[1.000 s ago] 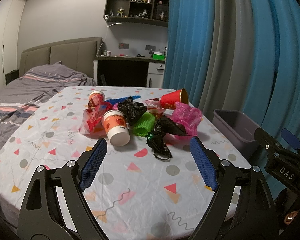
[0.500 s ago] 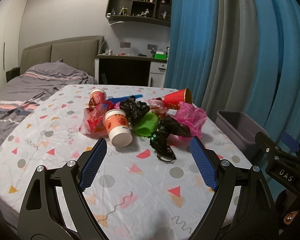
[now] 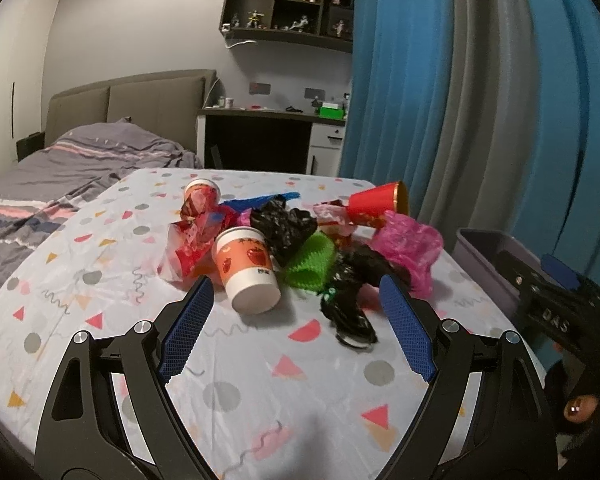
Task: Collect trash
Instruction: 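Reach the right tool to the pink plastic bag and close on it, then grasp the black plastic bag with the left tool while the right tool lifts the pink bag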
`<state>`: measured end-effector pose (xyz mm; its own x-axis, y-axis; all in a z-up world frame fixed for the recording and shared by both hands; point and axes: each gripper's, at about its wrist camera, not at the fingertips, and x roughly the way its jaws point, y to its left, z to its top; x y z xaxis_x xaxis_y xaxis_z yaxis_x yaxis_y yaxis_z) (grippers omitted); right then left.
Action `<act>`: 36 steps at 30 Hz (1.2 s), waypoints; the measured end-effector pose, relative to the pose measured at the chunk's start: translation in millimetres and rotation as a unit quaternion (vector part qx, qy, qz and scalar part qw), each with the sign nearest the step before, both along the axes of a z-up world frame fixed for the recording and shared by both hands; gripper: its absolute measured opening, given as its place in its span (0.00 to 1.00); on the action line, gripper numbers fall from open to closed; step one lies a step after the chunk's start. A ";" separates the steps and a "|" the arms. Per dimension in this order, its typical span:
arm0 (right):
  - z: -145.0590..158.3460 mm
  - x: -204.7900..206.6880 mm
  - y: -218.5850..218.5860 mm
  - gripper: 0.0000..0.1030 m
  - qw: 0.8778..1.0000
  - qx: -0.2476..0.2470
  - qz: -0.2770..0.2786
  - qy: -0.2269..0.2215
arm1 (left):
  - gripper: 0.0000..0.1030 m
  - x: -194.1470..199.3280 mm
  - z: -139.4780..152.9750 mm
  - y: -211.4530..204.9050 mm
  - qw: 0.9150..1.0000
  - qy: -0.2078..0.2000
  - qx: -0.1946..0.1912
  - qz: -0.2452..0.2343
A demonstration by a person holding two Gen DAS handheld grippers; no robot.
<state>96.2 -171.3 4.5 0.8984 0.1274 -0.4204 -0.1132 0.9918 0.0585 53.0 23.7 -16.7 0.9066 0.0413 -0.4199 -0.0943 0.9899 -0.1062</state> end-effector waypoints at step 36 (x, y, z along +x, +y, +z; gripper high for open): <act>-28.5 52.0 -32.7 0.03 0.998 0.034 0.046 0.035 | 0.85 93.4 -19.6 -44.8 0.997 0.035 0.007 -0.068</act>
